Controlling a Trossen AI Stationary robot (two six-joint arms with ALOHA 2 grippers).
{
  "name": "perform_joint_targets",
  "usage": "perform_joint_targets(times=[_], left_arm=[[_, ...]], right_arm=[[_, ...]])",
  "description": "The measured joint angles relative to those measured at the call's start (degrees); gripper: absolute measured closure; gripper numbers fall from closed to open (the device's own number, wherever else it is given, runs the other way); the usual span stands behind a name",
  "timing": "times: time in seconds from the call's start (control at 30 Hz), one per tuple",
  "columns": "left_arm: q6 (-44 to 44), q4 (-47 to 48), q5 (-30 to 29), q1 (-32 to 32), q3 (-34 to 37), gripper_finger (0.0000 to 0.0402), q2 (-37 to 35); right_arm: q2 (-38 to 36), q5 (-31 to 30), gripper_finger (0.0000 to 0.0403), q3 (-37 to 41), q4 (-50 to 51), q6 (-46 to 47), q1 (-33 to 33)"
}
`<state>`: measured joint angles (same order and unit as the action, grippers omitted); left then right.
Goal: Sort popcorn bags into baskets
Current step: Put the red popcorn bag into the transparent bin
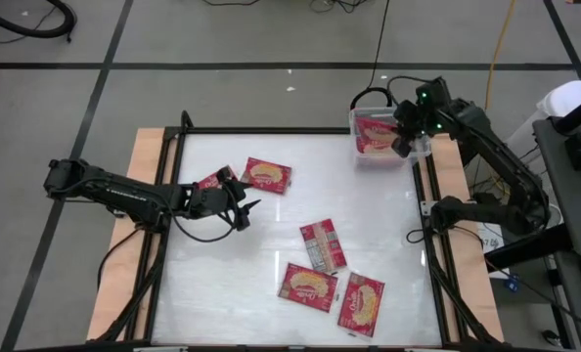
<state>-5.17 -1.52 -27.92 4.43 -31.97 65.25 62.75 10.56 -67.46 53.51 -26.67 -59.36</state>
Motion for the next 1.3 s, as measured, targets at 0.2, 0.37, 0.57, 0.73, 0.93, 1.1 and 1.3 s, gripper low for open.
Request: perform_joint_targets(times=[0.2,0.37,0.57,0.73,0.93,1.1,1.3], left_arm=[[0.2,0.0,0.0,0.0,0.0,0.0158,0.0],[0.2,0.0,0.0,0.0,0.0,0.0158,0.0],[0.5,0.0,0.0,0.0,0.0,0.0158,0.0],[0.5,0.0,0.0,0.0,0.0,0.0158,0.0],[0.5,0.0,0.0,0.0,0.0,0.0158,0.0],[0.6,0.0,0.0,0.0,0.0,0.0158,0.0],[0.6,0.0,0.0,0.0,0.0,0.0158,0.0]], right_arm=[[2.8,0.2,0.0403,2.1,0.1,-0.5,-0.5],[4.8,1.5,0.0403,2.7,0.2,0.2,-0.7],[6.3,1.5,0.0403,2.8,-0.1,0.3,-2.2],[7.5,1.2,0.0385,2.8,0.0,1.5,-3.4],[8.4,-4.9,0.0349,2.8,-0.1,2.0,-3.6],[8.4,-9.3,0.032,2.8,-3.4,4.5,-3.6],[8.1,-9.1,0.0304,2.8,-8.3,9.8,-3.6]])
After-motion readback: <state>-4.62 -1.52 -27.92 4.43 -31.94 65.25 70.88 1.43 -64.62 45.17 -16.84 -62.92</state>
